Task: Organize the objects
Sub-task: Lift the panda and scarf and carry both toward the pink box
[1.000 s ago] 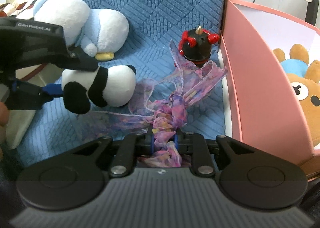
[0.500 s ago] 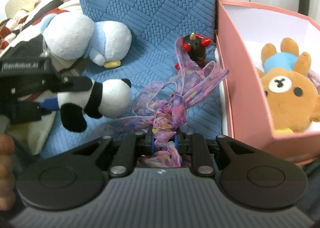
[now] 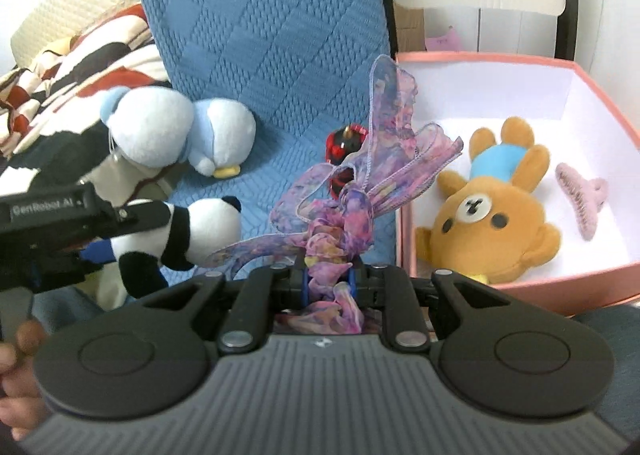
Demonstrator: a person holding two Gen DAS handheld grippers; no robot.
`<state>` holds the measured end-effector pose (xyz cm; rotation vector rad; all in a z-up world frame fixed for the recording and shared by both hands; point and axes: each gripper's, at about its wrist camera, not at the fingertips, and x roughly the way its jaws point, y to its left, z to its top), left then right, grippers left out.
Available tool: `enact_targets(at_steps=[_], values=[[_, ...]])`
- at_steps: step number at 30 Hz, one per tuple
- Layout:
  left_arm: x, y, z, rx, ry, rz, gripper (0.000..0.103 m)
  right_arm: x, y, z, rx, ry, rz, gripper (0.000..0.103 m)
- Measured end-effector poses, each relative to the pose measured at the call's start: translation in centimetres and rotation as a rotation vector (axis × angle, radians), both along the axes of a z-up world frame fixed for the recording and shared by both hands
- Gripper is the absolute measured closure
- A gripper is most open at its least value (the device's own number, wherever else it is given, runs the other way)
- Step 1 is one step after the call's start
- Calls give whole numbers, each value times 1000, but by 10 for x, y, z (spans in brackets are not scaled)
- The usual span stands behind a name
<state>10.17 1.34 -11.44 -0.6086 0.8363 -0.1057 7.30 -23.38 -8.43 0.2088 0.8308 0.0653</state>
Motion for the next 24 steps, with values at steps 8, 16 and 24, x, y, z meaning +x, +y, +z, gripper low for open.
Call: enact_targets(at_steps=[8, 16, 24], values=[[13, -41, 46, 85, -7, -6, 49, 7, -31, 39, 22, -3, 62, 82], [29, -90, 84, 145, -42, -48, 49, 19, -66, 67, 77, -18, 47, 82], [44, -137, 120, 156, -99, -89, 49, 26, -109, 98, 70, -67, 0, 82]])
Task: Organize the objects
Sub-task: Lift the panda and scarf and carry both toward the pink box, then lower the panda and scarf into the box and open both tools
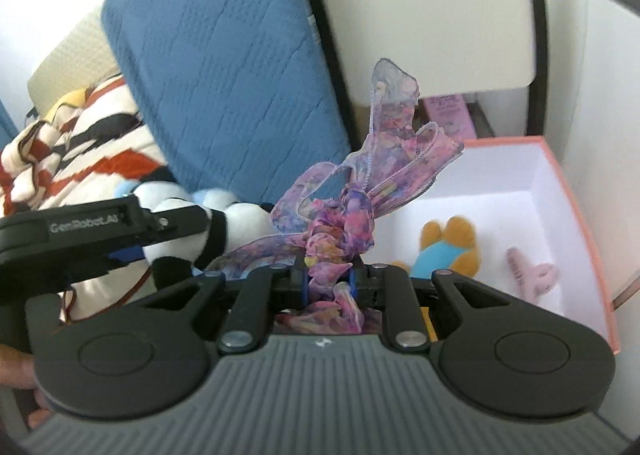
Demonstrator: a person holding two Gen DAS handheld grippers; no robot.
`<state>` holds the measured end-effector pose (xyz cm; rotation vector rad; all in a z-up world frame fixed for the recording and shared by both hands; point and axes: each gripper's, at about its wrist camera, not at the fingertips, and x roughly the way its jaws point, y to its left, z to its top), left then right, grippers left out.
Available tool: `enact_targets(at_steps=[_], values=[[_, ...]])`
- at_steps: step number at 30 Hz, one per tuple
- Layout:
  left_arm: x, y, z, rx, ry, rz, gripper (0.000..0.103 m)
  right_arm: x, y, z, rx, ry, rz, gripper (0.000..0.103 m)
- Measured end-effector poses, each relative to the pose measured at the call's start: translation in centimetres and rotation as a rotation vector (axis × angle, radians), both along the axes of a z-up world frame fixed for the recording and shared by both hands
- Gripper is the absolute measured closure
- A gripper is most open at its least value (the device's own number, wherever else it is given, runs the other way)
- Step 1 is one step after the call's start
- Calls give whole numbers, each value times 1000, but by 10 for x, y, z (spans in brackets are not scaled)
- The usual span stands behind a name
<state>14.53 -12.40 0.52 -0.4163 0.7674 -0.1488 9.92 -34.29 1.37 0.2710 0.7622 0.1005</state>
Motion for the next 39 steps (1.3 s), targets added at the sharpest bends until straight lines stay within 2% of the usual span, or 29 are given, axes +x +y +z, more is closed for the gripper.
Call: enact_targets(at_steps=[6, 11, 16, 24, 32, 39], values=[[14, -39, 23, 7, -52, -48, 49, 1, -35, 12, -1, -19, -45, 82], [26, -73, 22, -9, -46, -91, 49, 3, -58, 7, -6, -9, -80, 82], [39, -100, 3, -17, -11, -126, 49, 5, -83, -9, -12, 30, -120, 82], [56, -137, -48, -2, 89, -179, 48, 8, -110, -56, -8, 142, -163, 82], [67, -155, -96, 16, 183, -211, 49, 13, -126, -102, -2, 263, -189, 82], [66, -153, -98, 20, 183, -224, 49, 14, -128, -108, -13, 287, -195, 80]])
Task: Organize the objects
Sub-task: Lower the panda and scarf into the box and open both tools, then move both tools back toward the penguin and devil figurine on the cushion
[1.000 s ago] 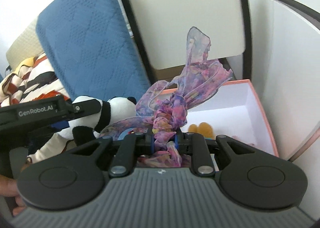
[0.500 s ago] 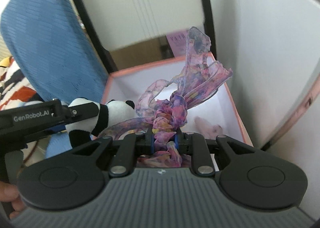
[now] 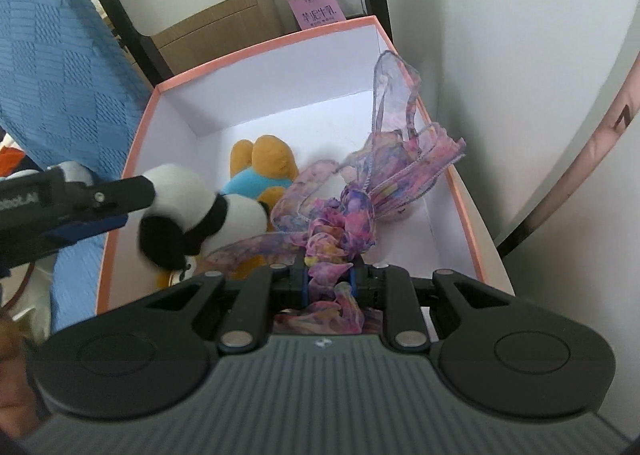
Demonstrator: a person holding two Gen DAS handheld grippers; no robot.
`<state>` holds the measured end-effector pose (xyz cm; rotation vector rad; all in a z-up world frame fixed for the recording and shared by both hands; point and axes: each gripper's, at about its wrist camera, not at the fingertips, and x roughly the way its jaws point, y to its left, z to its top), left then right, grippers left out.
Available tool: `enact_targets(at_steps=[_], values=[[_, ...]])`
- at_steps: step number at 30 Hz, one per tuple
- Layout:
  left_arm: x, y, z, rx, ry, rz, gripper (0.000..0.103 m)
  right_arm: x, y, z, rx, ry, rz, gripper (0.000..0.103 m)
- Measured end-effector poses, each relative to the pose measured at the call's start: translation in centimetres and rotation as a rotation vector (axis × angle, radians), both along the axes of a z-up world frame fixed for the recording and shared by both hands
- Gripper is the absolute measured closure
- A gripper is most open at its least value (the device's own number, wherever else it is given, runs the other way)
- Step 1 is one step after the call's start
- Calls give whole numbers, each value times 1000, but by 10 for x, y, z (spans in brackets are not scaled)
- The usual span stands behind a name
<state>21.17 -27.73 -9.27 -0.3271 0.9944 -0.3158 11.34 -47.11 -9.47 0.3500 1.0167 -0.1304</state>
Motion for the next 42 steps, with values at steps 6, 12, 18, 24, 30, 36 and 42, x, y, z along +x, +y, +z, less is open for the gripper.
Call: enact_targets(at_steps=[6, 12, 18, 24, 30, 36, 42], values=[[-4, 3, 18, 25, -11, -10, 29, -5, 0, 14, -38, -22, -6, 43], [-15, 17, 42, -12, -59, -17, 29, -15, 7, 34, -31, -69, -16, 42], [-31, 33, 68, 5, -135, -6, 29, -25, 27, 60, -27, -116, -3, 42], [-49, 52, 89, -20, -186, -10, 29, -39, 49, 85, -50, -174, -3, 42], [-67, 74, 104, -31, -236, -2, 29, -52, 69, 98, -49, -228, -17, 42], [-84, 96, 113, -36, -271, -5, 29, -63, 92, 108, -79, -257, -6, 42], [-101, 118, 118, -30, -305, 8, 29, -75, 115, 112, -87, -283, 9, 42]])
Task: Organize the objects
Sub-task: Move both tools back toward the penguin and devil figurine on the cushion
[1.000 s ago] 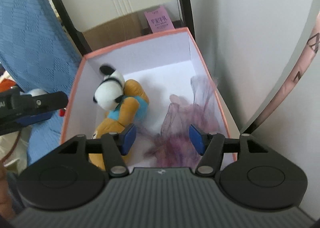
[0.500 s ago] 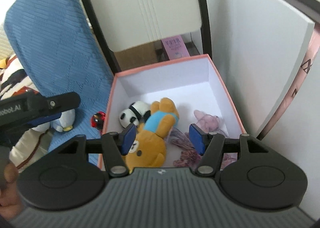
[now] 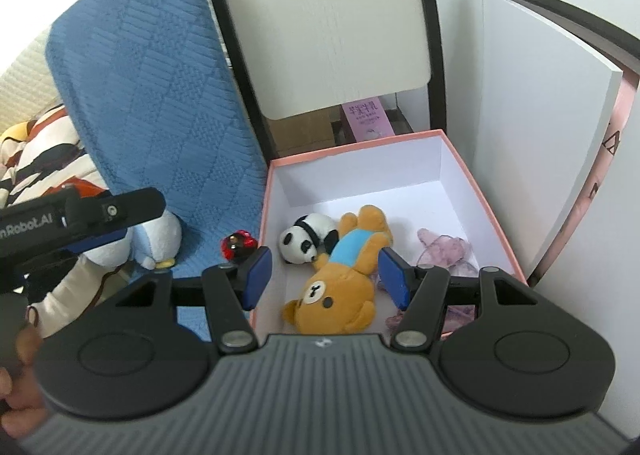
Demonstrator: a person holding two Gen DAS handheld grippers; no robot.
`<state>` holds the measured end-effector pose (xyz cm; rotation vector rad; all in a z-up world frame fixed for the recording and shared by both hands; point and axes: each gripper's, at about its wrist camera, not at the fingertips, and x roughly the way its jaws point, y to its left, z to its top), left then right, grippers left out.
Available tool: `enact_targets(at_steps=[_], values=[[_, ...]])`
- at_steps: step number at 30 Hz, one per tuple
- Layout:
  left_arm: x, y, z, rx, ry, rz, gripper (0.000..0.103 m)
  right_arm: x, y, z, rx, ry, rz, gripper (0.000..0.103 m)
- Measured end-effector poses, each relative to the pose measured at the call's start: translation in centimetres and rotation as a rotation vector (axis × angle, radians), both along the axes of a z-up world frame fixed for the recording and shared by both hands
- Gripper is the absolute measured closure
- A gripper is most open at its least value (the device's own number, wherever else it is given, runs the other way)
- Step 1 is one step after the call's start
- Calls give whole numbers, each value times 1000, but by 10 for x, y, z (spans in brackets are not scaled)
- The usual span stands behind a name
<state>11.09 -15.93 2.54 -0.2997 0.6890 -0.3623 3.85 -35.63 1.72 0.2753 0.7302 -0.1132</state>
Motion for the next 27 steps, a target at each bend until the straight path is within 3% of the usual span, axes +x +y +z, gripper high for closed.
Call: enact_targets(at_steps=[16, 27], values=[[-40, 73, -21, 9, -30, 62, 29, -18, 63, -7, -1, -36, 35, 42], [-62, 107, -47, 43, -40, 104, 29, -19, 104, -35, -5, -34, 80, 42]])
